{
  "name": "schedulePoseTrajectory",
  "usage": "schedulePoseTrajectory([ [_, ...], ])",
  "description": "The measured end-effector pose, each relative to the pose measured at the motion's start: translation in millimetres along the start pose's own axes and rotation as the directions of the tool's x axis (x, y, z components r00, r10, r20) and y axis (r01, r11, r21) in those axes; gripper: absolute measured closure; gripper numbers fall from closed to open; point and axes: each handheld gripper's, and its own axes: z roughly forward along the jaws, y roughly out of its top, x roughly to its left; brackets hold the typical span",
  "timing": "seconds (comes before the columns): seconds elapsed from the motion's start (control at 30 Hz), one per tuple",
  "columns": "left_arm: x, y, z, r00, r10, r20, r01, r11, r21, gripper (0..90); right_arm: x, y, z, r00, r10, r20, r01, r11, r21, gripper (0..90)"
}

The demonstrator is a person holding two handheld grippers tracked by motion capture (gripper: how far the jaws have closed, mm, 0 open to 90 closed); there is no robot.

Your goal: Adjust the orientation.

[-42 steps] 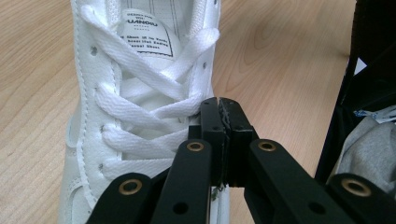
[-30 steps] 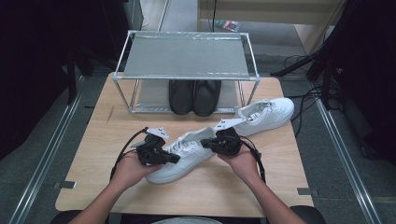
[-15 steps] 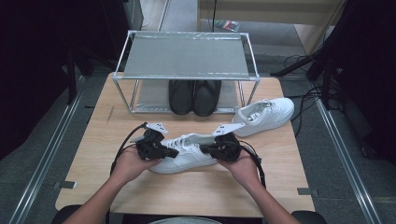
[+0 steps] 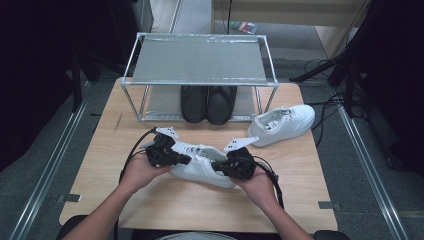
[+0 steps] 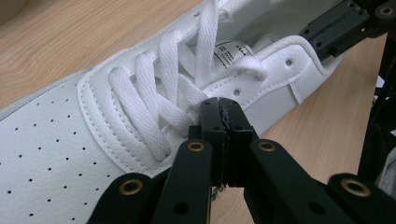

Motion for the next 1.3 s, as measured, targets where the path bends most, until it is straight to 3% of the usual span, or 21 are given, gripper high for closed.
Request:
schedulePoseTrajectory([
  [0.1, -0.2, -0.7, -5.5, 0.9995, -0.014, 0.027, 0.014, 0.9995, -0.028, 89.8, -4.1, 2.5, -3.2, 0.9999, -0.004, 0.016, 0.004, 1.0, -0.015, 90.0],
  [0.17, -1.4, -2.5, -8.5, 0.9996, -0.017, 0.022, 0.018, 0.9987, -0.048, 89.6, -8.7, 5.8, -6.7, 0.9997, -0.005, 0.022, 0.006, 0.999, -0.033, 90.0],
  [0.4, -4.2, -14.8, -17.6, 0.9993, -0.026, -0.027, 0.025, 0.9988, -0.041, 89.7, -27.0, 16.2, -14.4, 0.9988, 0.009, 0.048, -0.005, 0.997, -0.079, 90.0],
  [0.6, -3.6, -23.4, -16.9, 0.9977, -0.037, -0.056, 0.036, 0.9993, -0.009, 89.7, -37.3, 21.2, -8.0, 0.9981, 0.008, 0.061, -0.004, 0.998, -0.063, 90.0],
  [0.73, -1.4, -26.7, -11.2, 0.9967, -0.043, -0.069, 0.044, 0.9989, 0.017, 89.6, -39.8, 23.0, -3.4, 0.9977, 0.0, 0.068, 0.004, 0.998, -0.058, 90.0],
  [1.03, 3.9, -26.4, -9.2, 0.9981, -0.042, -0.046, 0.043, 0.999, 0.015, 90.0, -37.9, 20.1, 1.9, 0.9982, 0.002, 0.06, 0.001, 0.999, -0.05, 90.0],
  [1.3, 13.1, -23.0, -11.1, 0.9964, -0.056, -0.063, 0.057, 0.9984, 0.008, 90.0, -30.0, 14.9, 0.9, 0.9992, -0.001, 0.04, 0.003, 0.999, -0.05, 90.0],
])
